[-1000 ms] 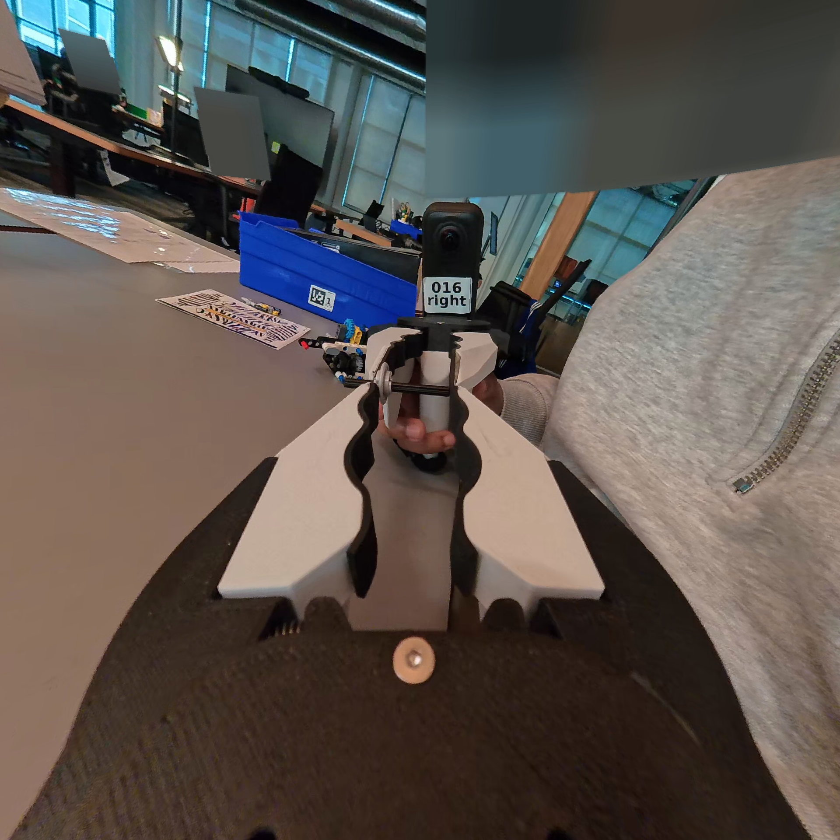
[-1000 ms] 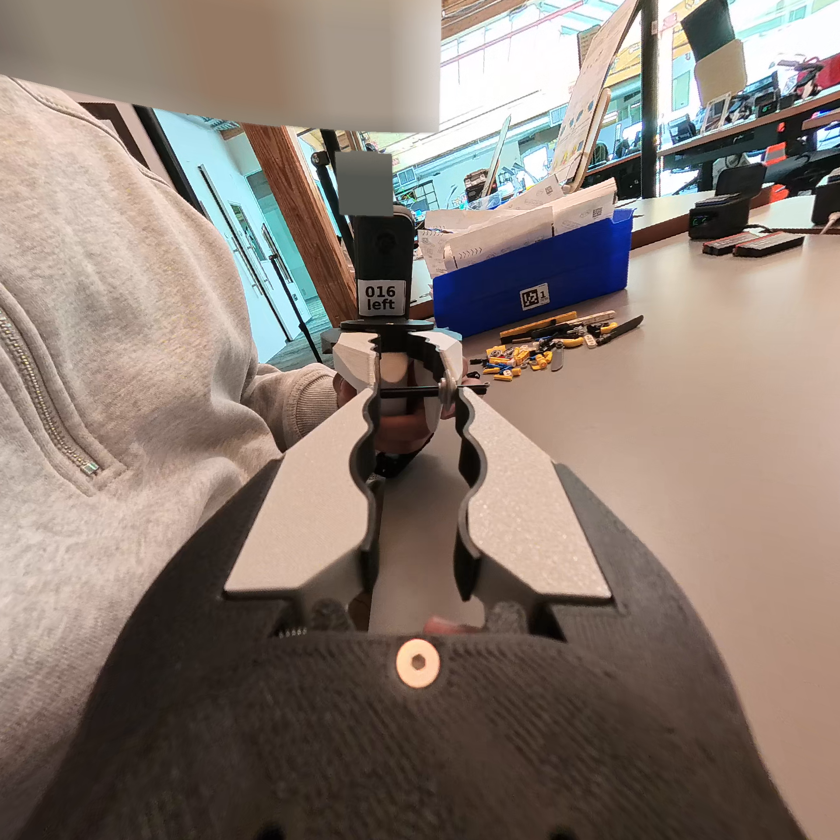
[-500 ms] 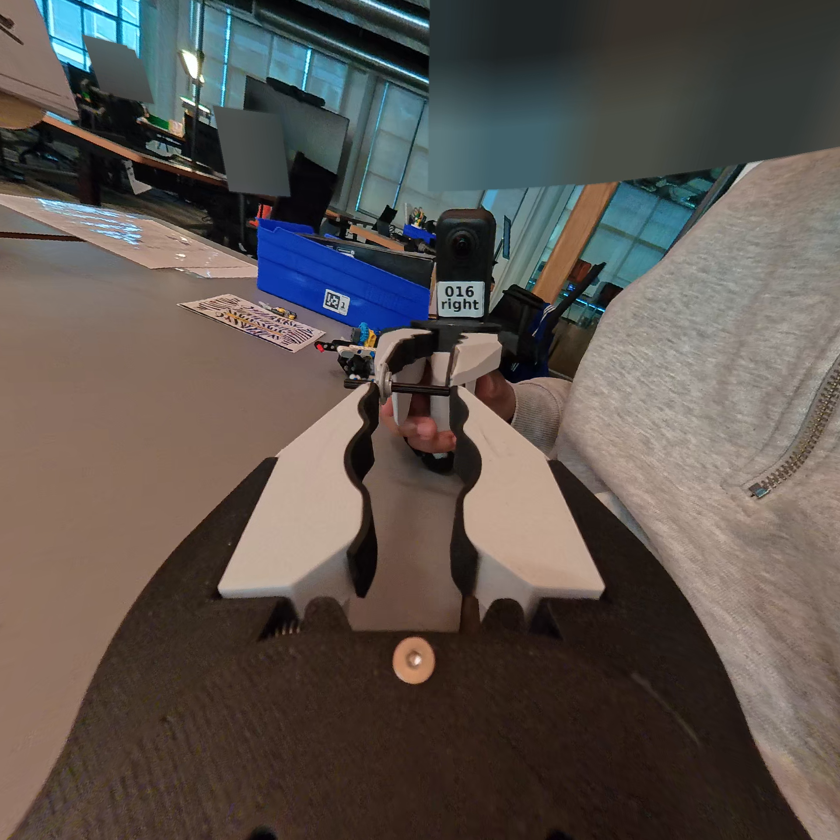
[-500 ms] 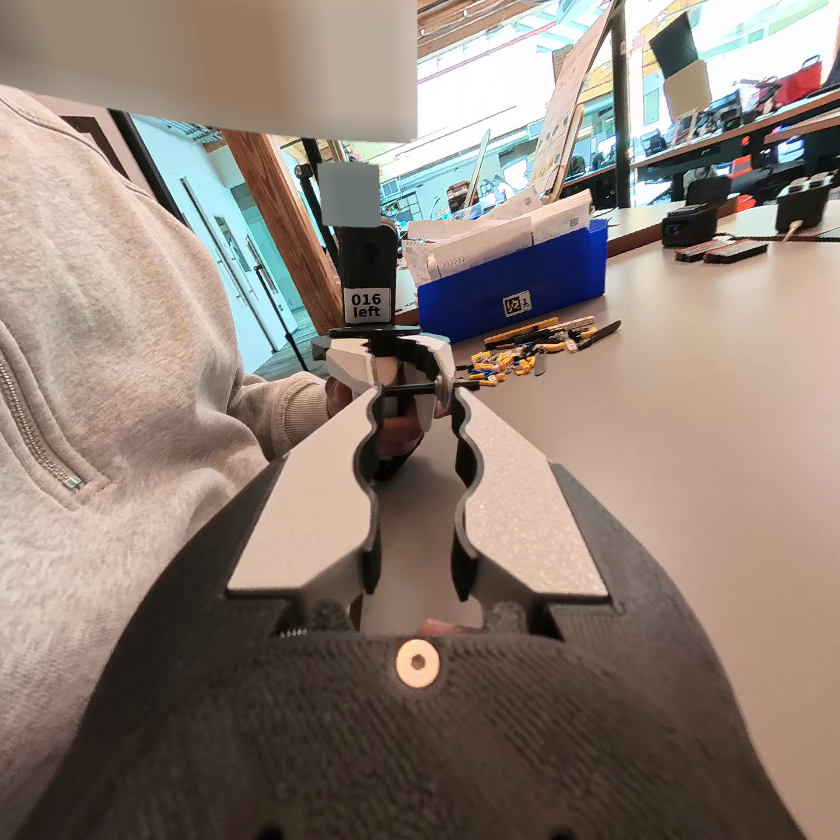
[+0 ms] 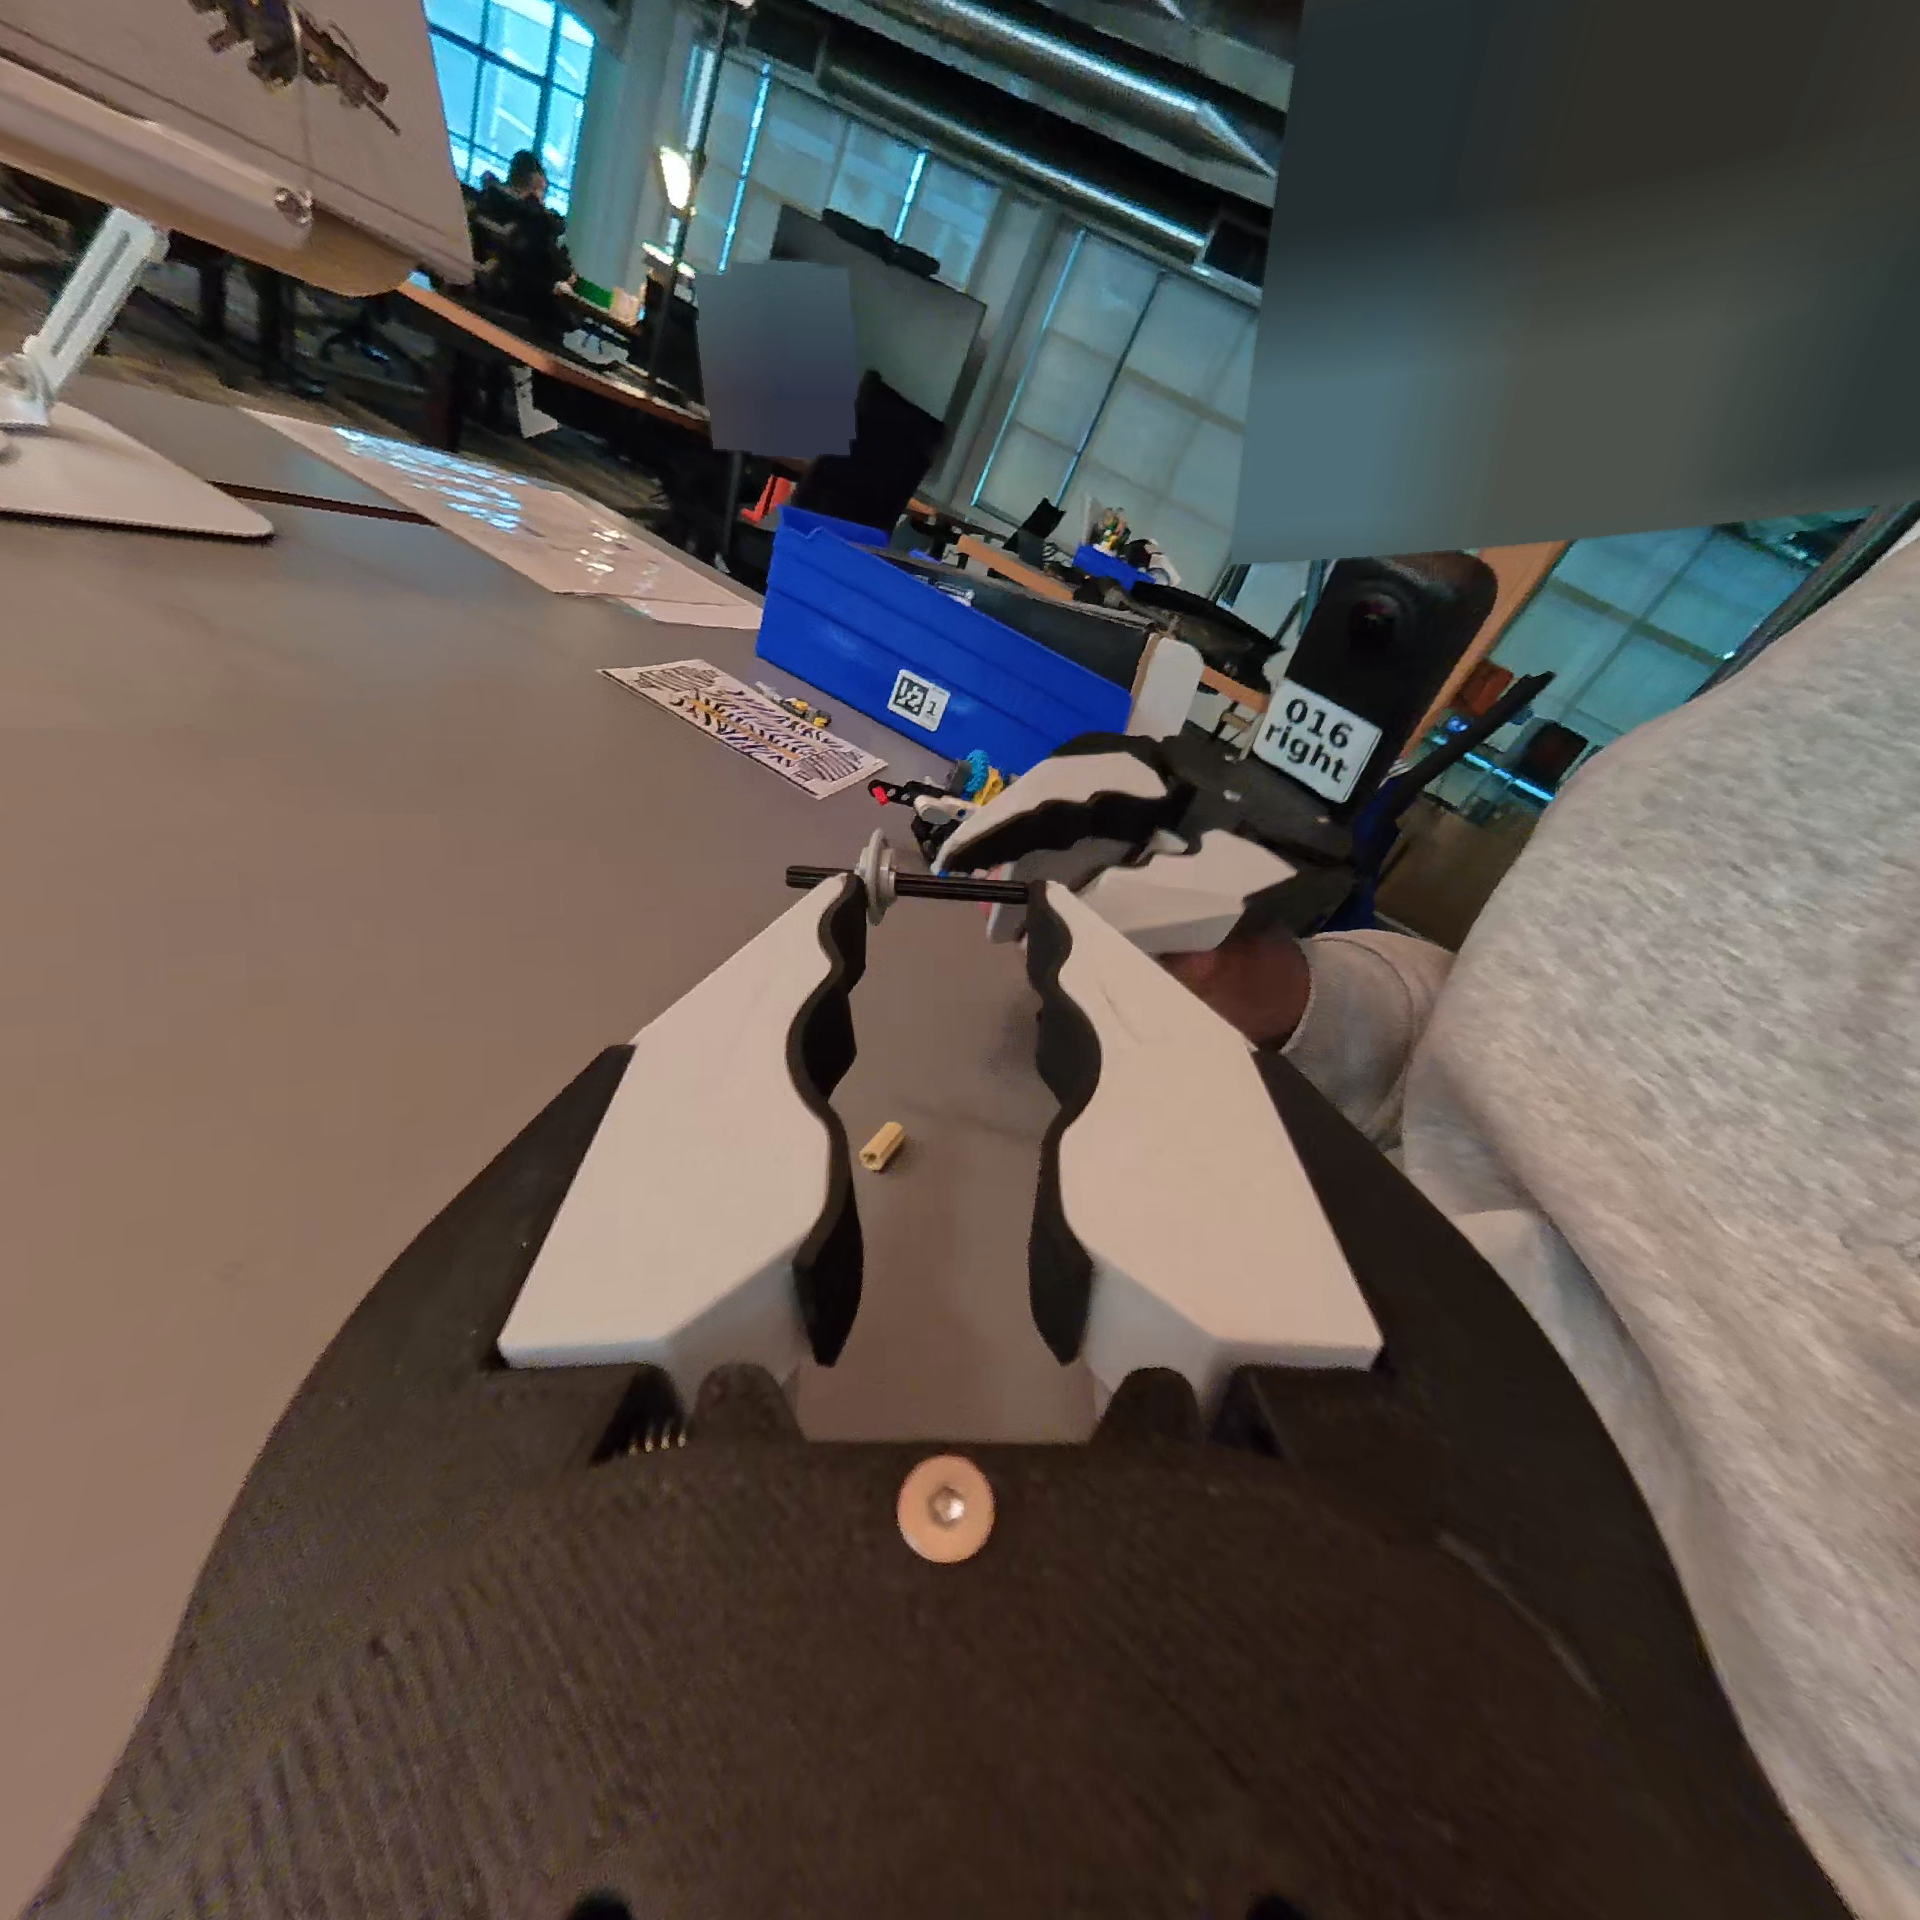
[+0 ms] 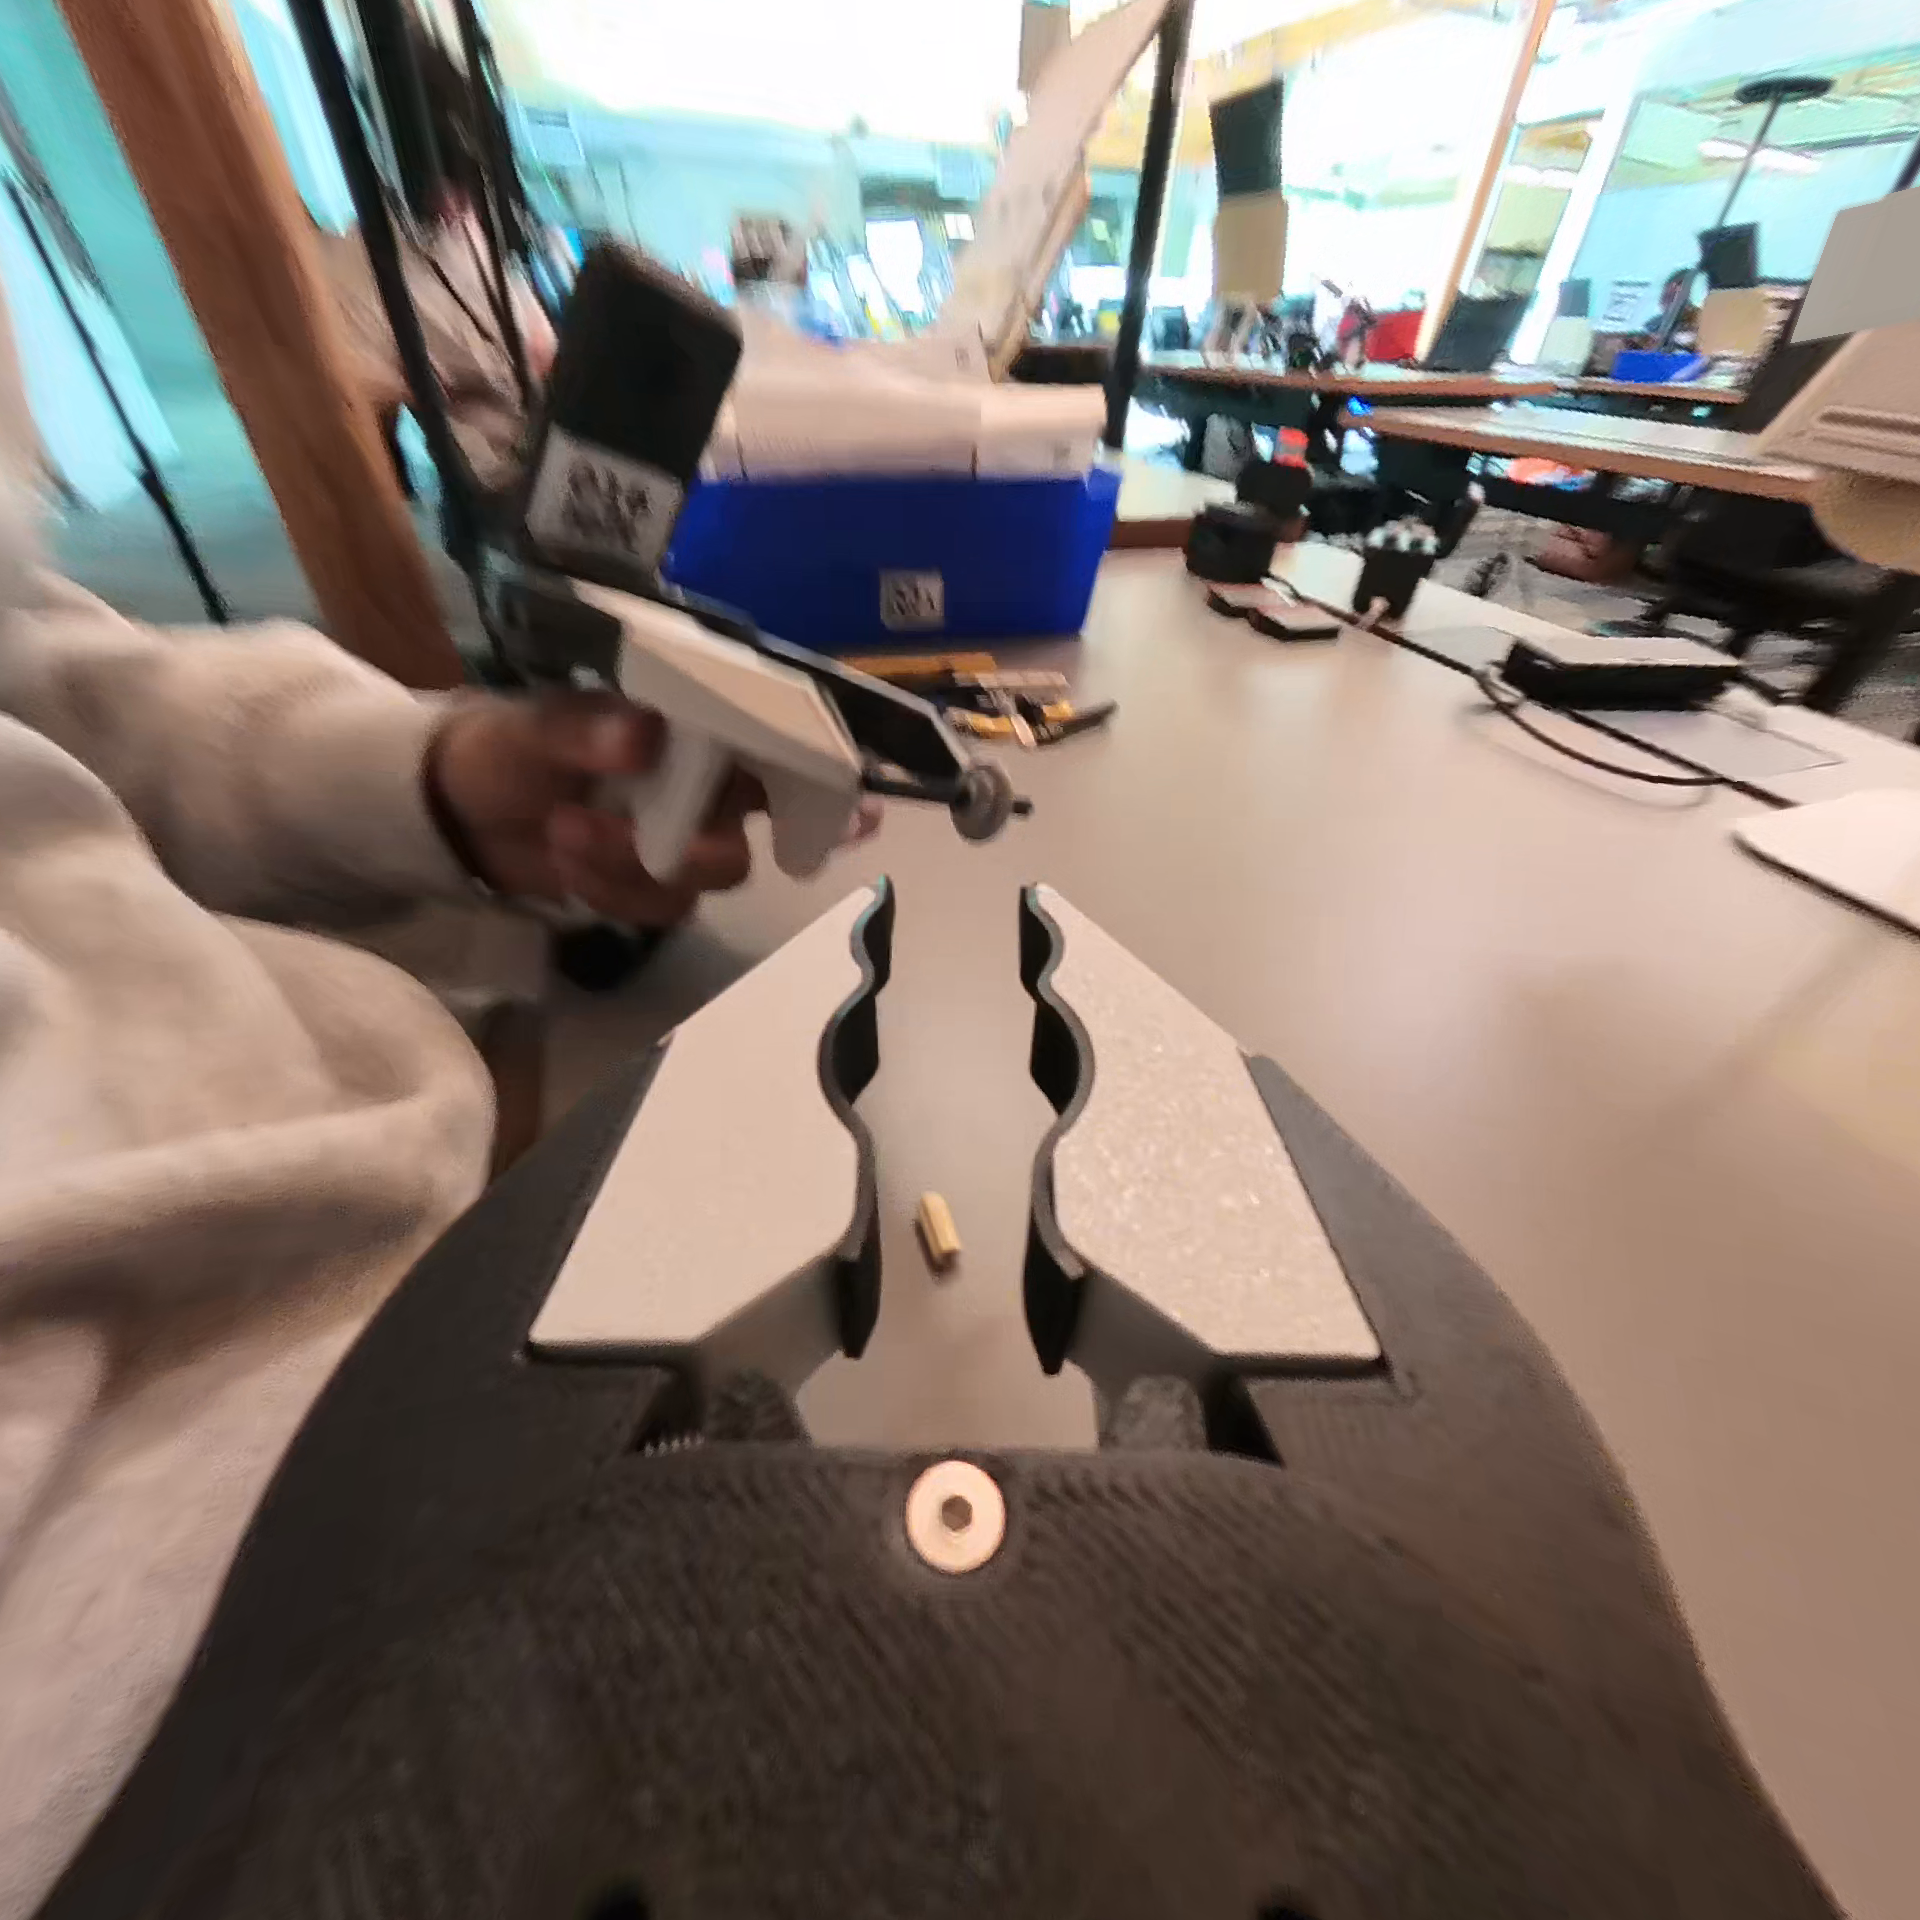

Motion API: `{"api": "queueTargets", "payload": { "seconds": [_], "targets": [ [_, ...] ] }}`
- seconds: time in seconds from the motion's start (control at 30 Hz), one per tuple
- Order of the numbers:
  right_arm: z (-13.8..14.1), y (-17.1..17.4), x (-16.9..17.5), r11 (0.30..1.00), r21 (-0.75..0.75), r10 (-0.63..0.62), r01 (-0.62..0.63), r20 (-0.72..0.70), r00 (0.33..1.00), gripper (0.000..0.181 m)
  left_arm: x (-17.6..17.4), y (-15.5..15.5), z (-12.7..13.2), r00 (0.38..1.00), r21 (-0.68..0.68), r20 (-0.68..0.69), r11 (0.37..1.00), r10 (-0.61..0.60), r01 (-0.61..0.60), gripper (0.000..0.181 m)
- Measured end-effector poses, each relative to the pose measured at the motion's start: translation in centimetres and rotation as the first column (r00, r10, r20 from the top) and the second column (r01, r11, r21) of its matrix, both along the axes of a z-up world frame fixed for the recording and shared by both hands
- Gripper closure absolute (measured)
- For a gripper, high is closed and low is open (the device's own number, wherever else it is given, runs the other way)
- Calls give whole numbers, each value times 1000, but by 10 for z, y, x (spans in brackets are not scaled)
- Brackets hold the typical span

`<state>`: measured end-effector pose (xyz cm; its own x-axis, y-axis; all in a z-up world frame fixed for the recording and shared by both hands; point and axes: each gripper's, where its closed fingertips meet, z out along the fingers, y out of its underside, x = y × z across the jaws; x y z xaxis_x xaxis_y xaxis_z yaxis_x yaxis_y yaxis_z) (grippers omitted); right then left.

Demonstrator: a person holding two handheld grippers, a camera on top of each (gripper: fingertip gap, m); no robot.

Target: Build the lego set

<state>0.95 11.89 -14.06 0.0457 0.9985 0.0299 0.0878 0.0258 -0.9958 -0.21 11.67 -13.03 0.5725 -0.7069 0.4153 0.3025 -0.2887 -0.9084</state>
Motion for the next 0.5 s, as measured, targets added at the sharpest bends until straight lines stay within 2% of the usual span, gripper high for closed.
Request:
{"api": "queueTargets", "payload": {
  "seconds": [0.13,0.5],
  "targets": [
    [-6,-4,-3,995,95,-26,23,41,999,158,-2,2,-2,1000,-28,24,1000,3,-2,153],
    [3,-7,-3,949,302,-101,95,6,995,168,-3,7,-9,999,-102,48,995,18,-13,153]
  ]
}}
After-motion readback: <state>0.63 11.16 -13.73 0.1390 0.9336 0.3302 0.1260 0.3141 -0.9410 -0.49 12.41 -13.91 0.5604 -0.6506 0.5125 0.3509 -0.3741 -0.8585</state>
